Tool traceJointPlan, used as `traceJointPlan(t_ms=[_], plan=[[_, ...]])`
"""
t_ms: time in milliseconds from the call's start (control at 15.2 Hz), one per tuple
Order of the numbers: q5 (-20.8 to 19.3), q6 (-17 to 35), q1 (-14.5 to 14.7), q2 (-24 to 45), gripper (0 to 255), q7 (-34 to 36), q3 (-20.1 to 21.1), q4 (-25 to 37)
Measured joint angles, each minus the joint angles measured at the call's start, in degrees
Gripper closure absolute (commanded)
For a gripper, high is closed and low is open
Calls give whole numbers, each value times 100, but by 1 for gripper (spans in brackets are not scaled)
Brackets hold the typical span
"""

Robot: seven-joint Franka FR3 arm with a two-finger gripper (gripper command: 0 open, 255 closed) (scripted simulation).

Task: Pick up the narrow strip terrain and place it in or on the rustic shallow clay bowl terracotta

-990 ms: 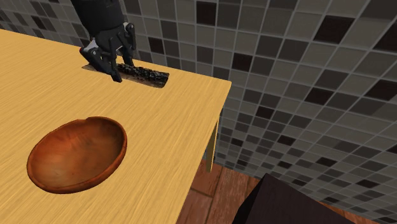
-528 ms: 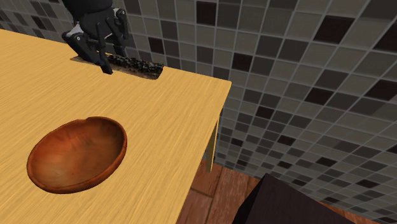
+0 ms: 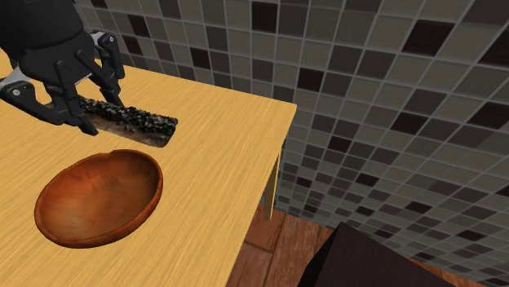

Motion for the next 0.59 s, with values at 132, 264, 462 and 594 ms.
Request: traceJointPlan(t_ms=[132,264,462,594], plan=[[-42,37,154,-102,255,253,95,-142],[-87,66,307,-249,255,510,194,-324],[-120,171,428,-362,255,724,279,-543],[-124,323,441,-355,255,754,288,-693]])
